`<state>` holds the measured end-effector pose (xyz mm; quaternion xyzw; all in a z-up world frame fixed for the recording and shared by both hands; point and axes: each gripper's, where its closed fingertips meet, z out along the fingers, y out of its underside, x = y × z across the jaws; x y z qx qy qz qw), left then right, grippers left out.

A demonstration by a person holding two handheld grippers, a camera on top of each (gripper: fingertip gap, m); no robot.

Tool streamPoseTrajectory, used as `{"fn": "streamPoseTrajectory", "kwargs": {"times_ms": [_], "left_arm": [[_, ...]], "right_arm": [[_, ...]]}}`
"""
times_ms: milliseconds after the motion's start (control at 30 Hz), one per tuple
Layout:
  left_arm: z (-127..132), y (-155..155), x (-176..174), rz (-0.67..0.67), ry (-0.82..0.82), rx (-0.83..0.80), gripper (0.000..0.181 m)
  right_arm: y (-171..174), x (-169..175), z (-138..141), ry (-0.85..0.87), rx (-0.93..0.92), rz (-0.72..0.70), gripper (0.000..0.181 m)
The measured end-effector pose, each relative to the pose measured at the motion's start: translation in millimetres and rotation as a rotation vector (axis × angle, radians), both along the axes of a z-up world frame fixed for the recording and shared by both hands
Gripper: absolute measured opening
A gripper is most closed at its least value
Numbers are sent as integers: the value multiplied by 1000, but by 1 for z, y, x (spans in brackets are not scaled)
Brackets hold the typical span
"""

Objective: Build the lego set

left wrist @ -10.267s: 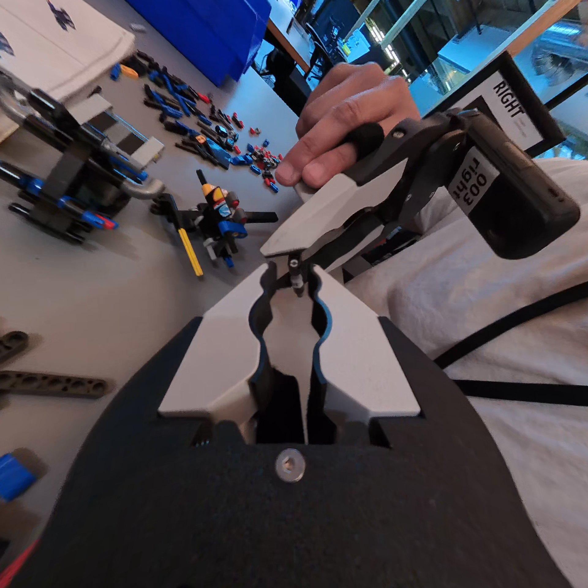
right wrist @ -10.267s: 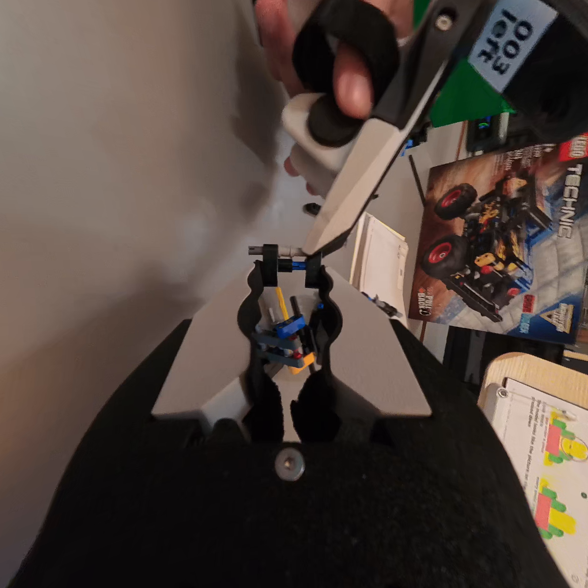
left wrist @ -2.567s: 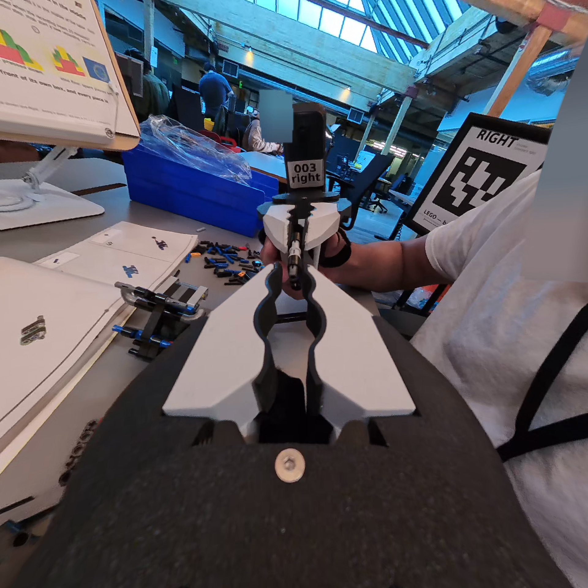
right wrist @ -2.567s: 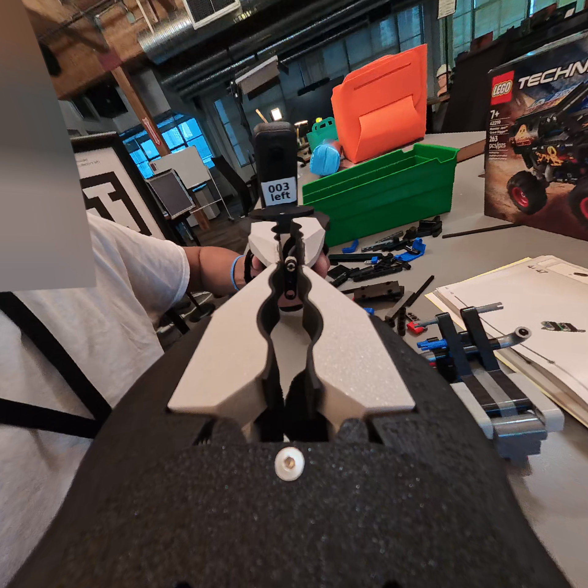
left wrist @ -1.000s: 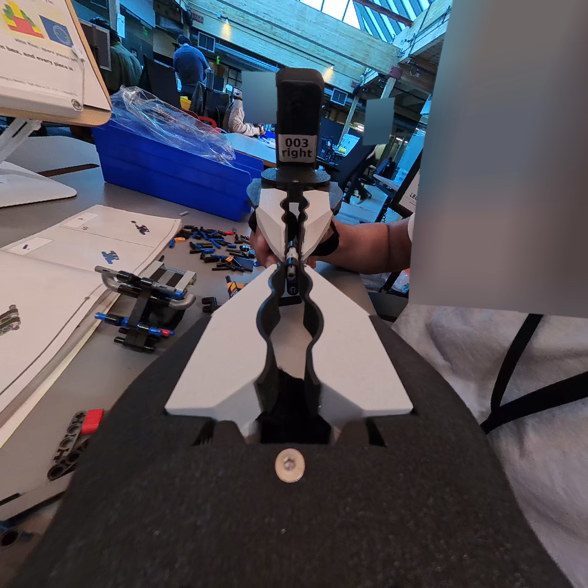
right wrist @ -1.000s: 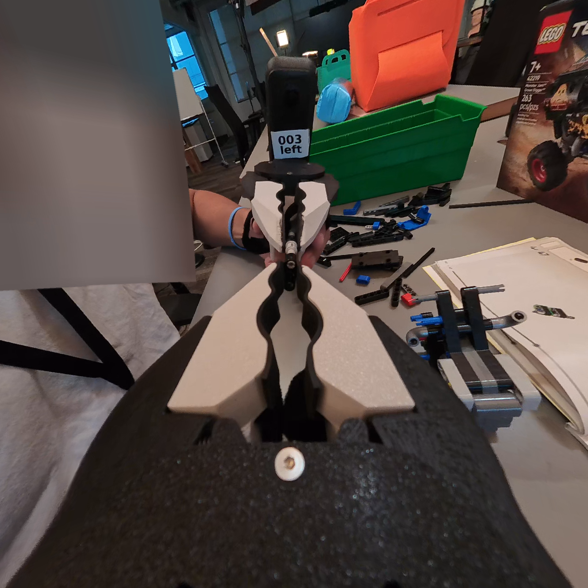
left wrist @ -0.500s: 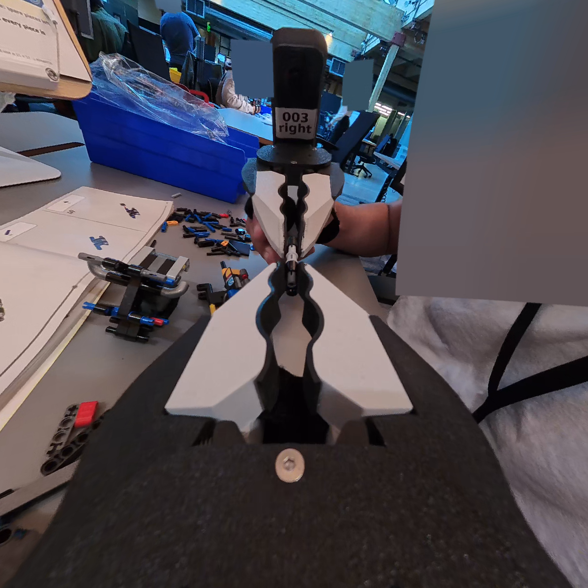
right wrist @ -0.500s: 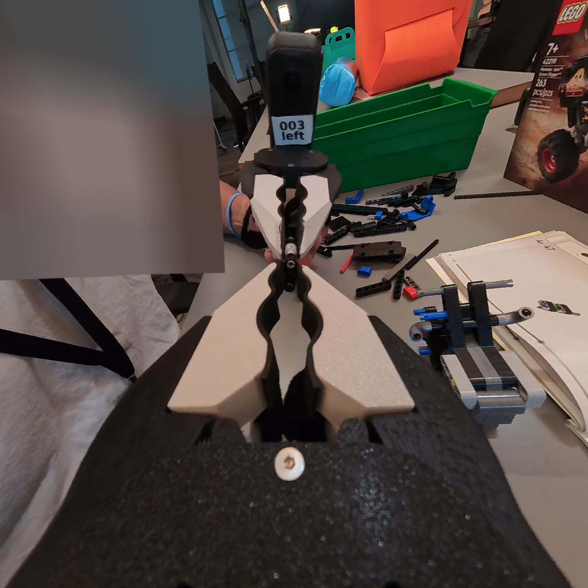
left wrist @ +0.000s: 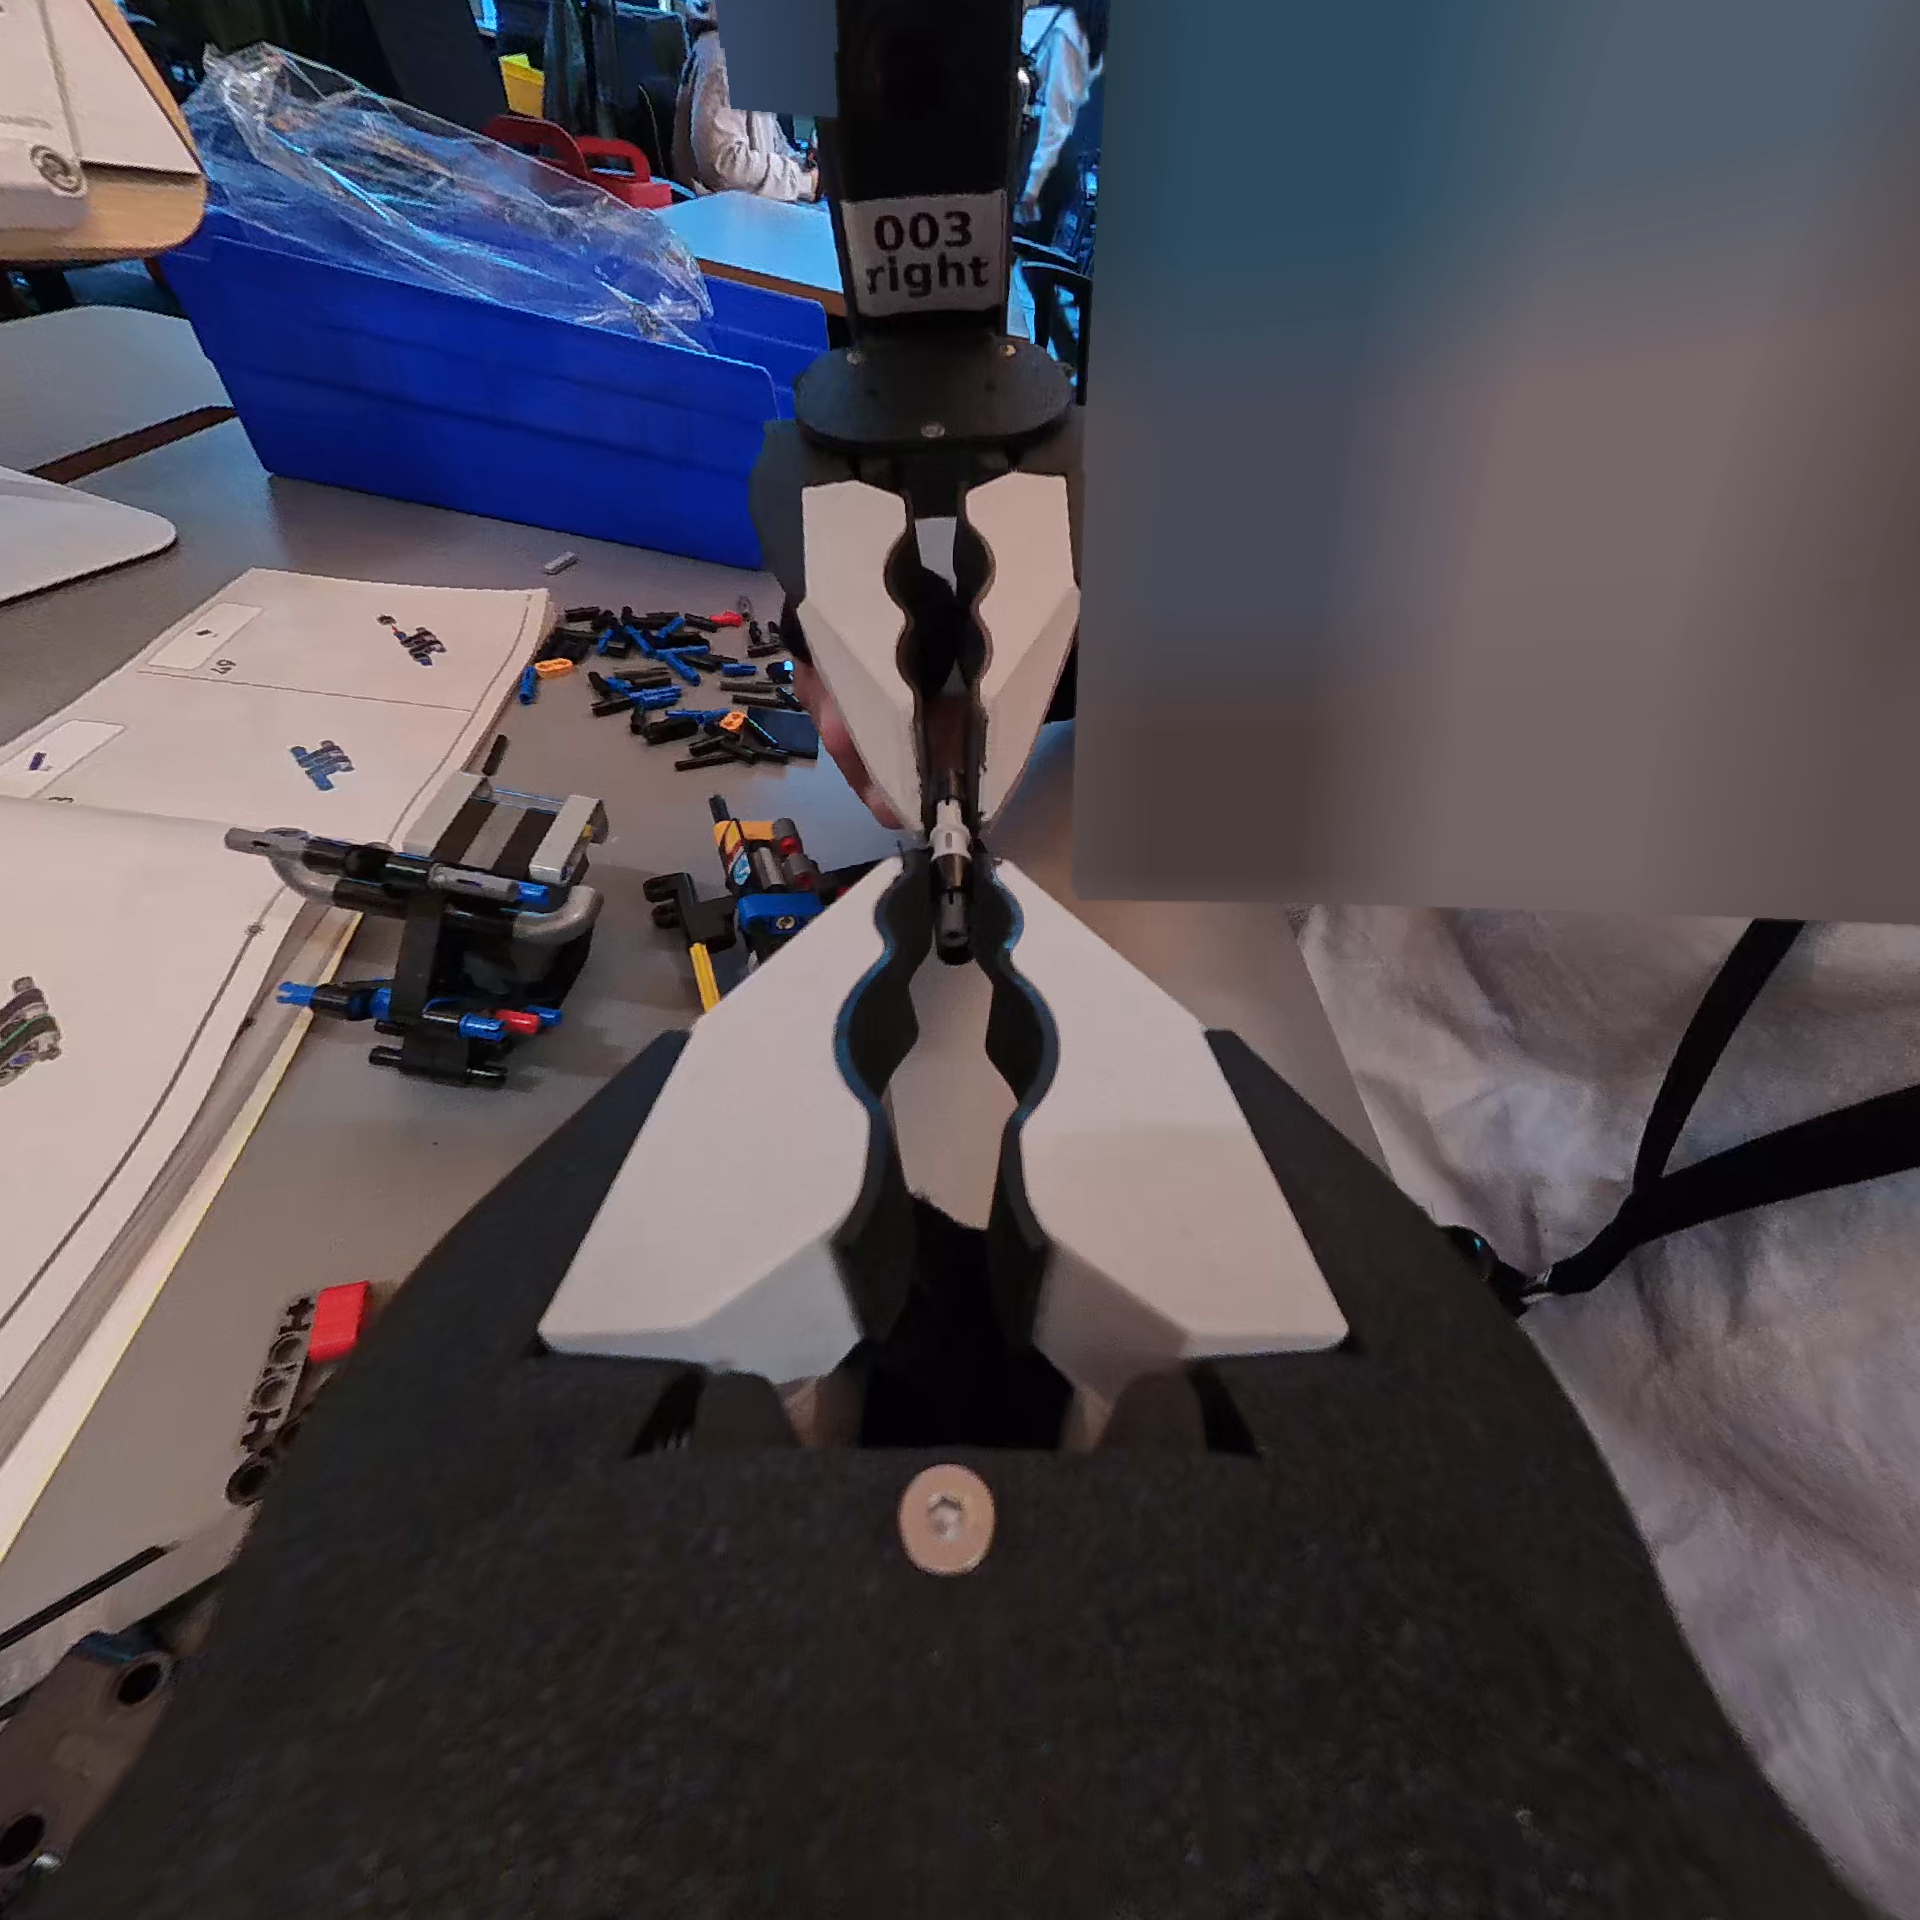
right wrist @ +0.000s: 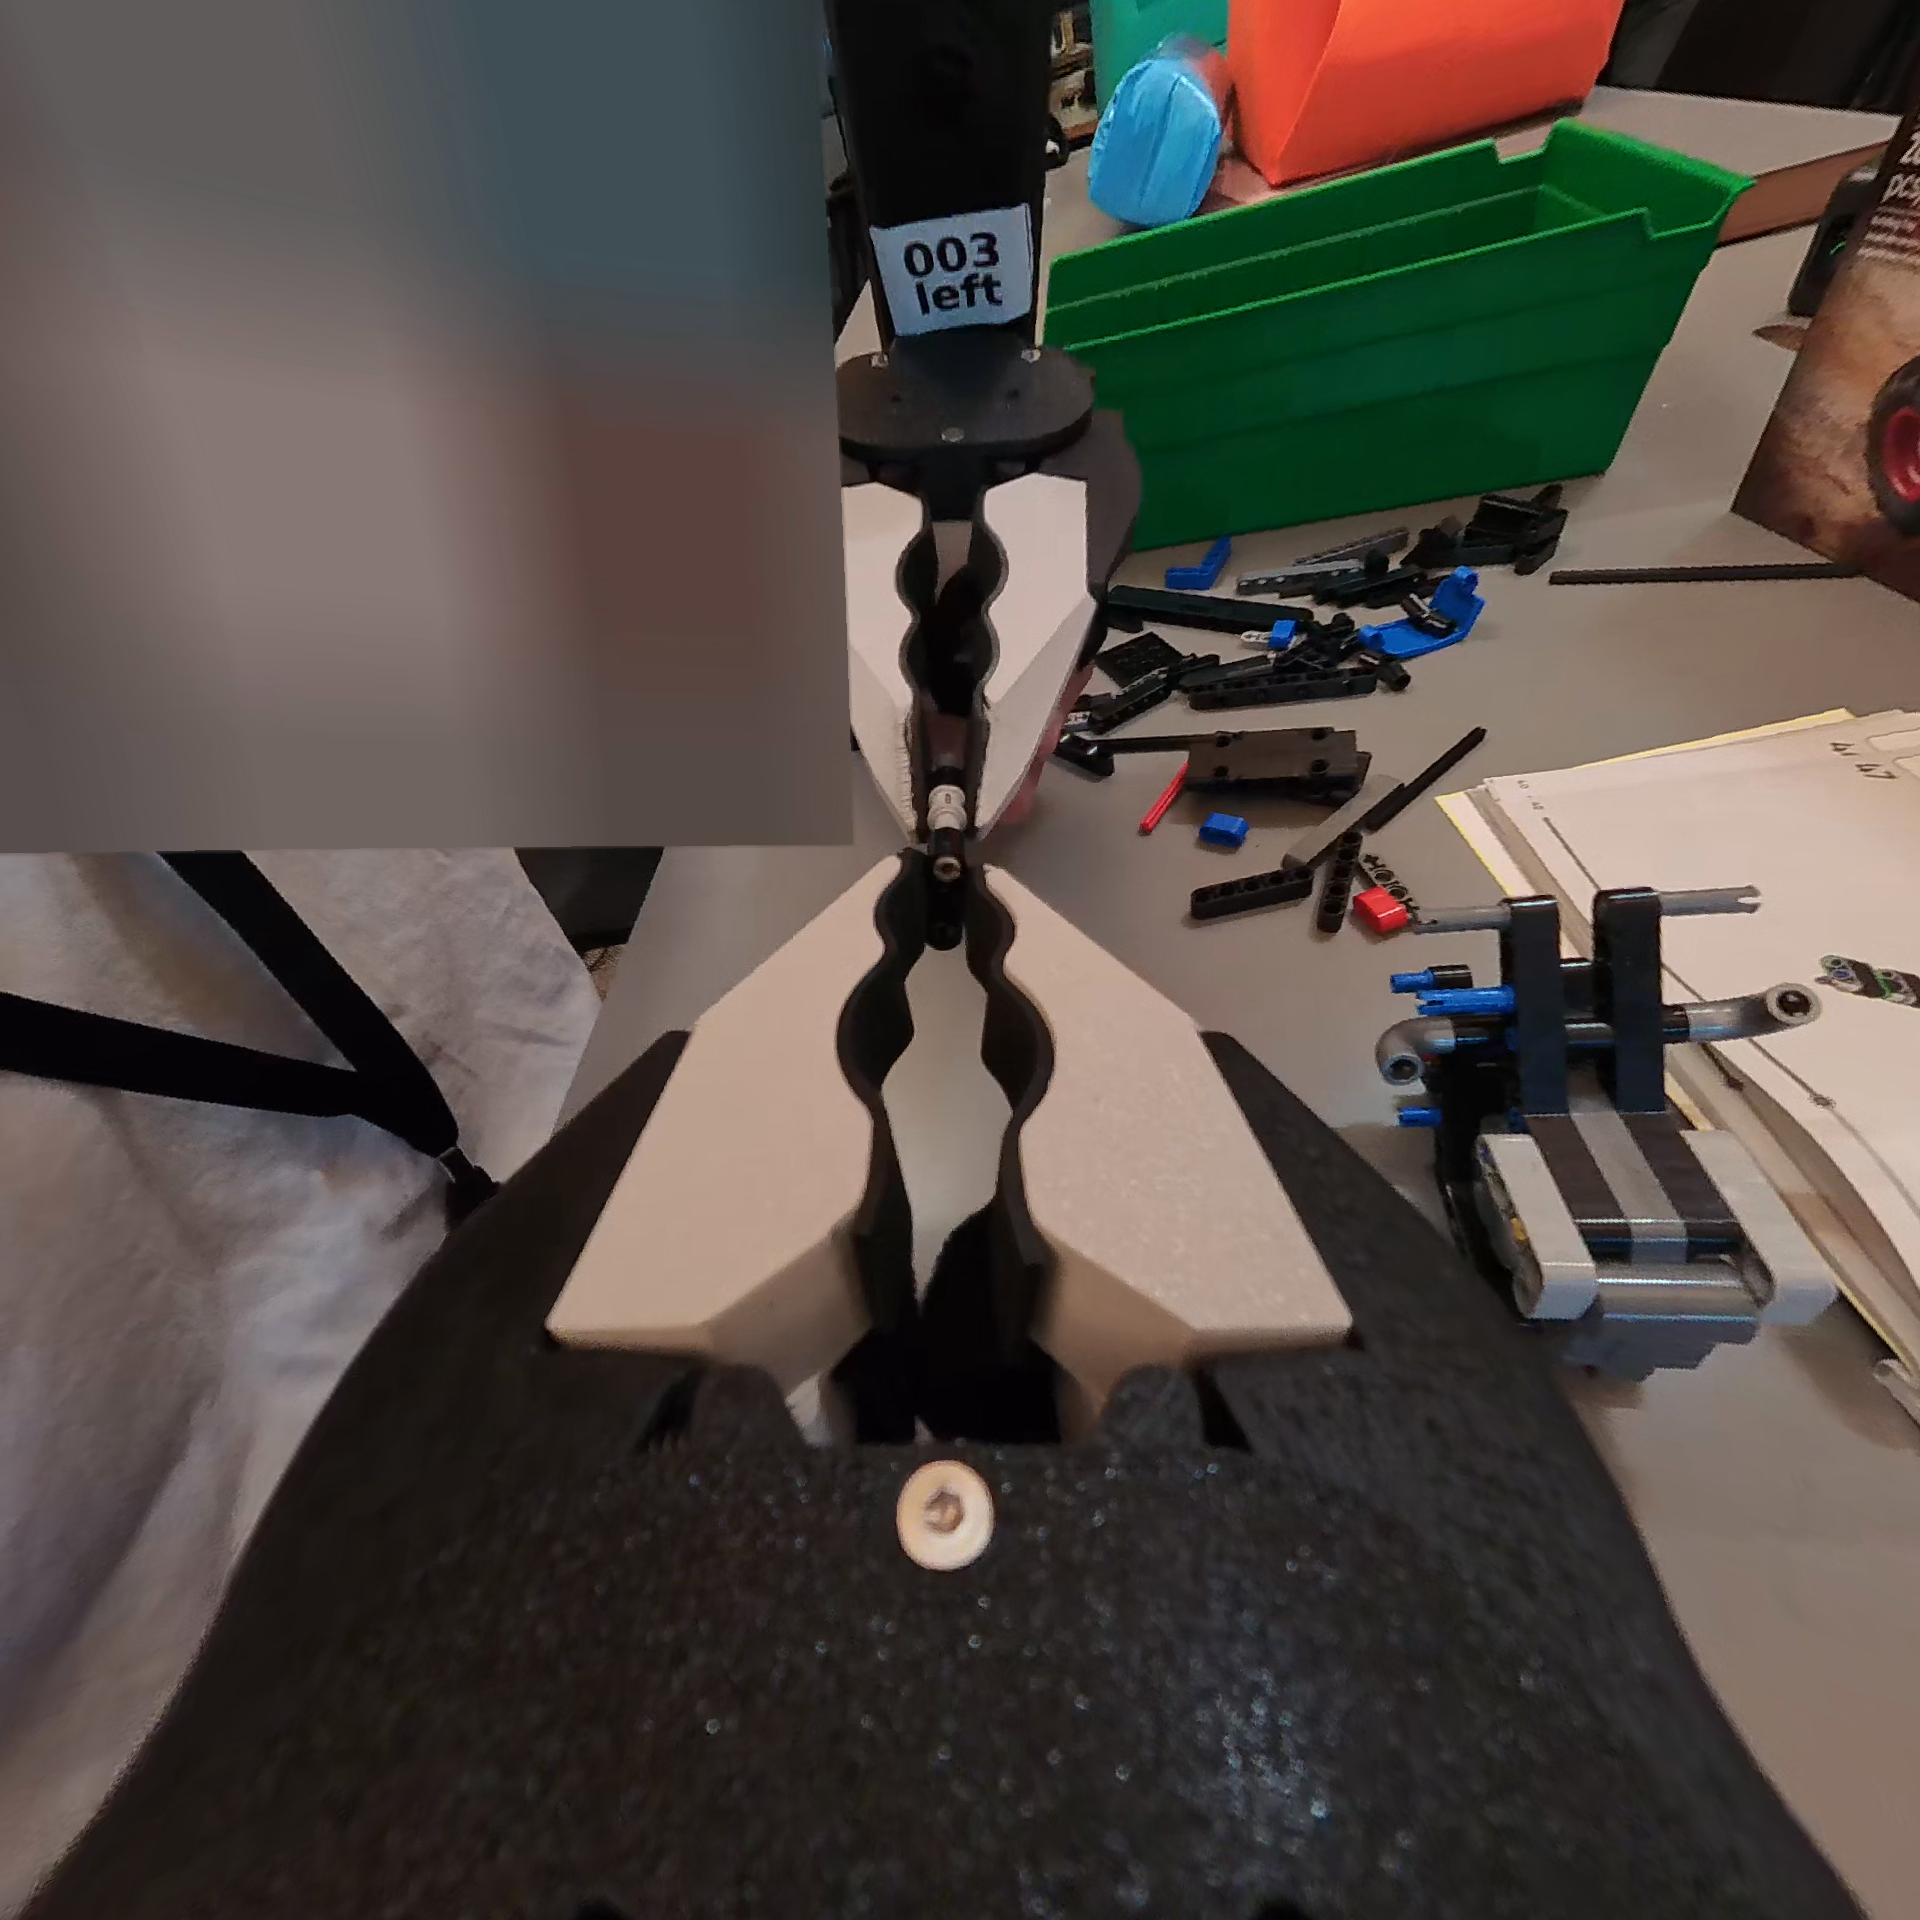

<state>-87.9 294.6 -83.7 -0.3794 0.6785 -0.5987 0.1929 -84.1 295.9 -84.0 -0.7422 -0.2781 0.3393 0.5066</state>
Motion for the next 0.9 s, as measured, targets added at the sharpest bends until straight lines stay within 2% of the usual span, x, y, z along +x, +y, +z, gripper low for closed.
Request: {"fn": "streamPoseTrajectory", "kwargs": {"times_ms": [133, 200, 267, 433, 500, 567, 633, 833, 900], "left_arm": [[-1, -2, 0, -1, 1, 13, 5], [-2, -16, -1, -39, 6, 18, 6], [-6, -29, -4, -49, -9, 94, 6], [0, -7, -1, -8, -15, 24, 5], [0, 2, 1, 21, -17, 42, 4], [-1, 7, 2, 30, -22, 47, 0], [-1, 2, 3, 15, -26, 27, 0], [7, 20, 9, 96, -67, 16, 0], [10, 24, 8, 99, -77, 11, 14]], "right_arm": [[0, -2, -8, -19, -15, 11, 6], [-3, -17, -25, -76, -42, 52, 7], [-6, -36, -36, -148, -10, 76, 7], [-1, -19, -29, -130, -39, 38, 6], [2, -4, -24, -154, -22, 3, 6], [3, 9, -4, -25, -21, -12, 6], [7, 20, 4, 23, -9, -46, 6], [6, 15, -1, -10, -10, -44, 6], [8, 19, -2, -12, -9, -55, 6]]}}
